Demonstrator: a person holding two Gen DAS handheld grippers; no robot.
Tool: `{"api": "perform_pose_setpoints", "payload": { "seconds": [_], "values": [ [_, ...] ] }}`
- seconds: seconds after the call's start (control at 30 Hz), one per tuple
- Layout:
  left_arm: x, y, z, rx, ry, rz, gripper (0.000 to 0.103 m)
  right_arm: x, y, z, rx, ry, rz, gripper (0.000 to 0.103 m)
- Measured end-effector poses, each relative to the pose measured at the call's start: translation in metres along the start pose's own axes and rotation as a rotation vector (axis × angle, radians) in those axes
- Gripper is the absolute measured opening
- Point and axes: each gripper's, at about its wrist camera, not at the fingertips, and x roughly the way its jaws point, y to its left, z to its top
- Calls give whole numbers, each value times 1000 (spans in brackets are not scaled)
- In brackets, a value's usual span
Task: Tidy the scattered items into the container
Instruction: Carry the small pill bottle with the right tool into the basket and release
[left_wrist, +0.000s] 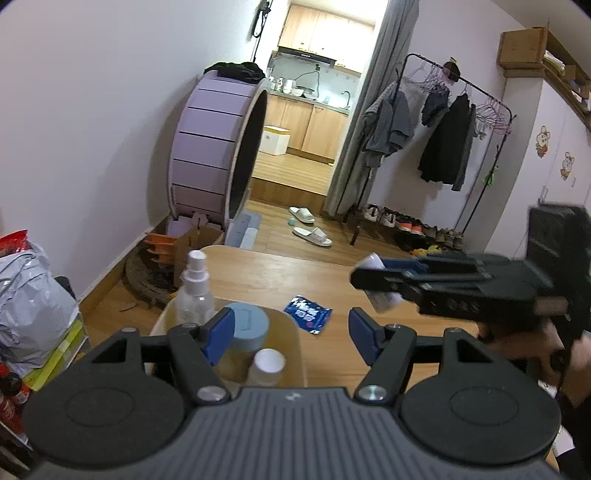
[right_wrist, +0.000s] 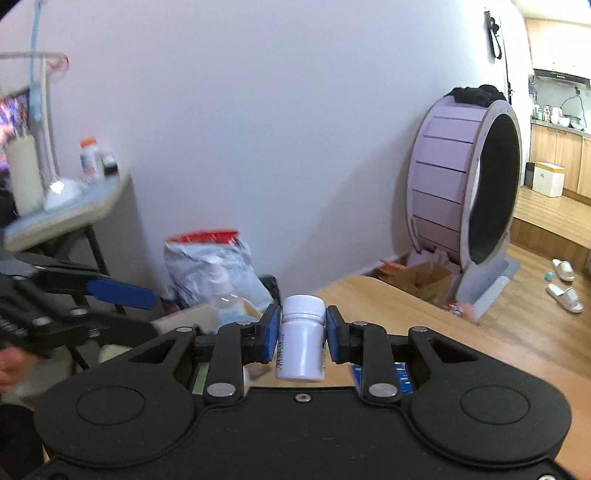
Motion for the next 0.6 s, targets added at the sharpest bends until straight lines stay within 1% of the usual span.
{"api": "perform_pose_setpoints", "payload": {
  "seconds": [0.07, 0.2, 0.33, 0.43, 0.53, 0.6],
  "values": [
    [-2, 5, -1, -4, 3, 21, 67, 2, 4, -5, 26, -16, 20, 27],
    [-5, 13, -2, -9, 15, 63, 67, 16, 11, -11, 52, -18, 41, 27],
    [-7, 18, 0, -7, 1, 80, 67, 36, 10, -16, 74, -11, 56, 27],
    [-9, 22, 2, -26, -25, 62, 67, 50, 3, -19, 120, -43, 68, 27],
    [-8, 25, 3, -43, -35, 48, 67, 58, -3, -24, 161, -100, 83, 27],
    [-7, 26, 3, -47, -37, 47, 67, 62, -3, -29, 167, -110, 76, 28]
  ]
}}
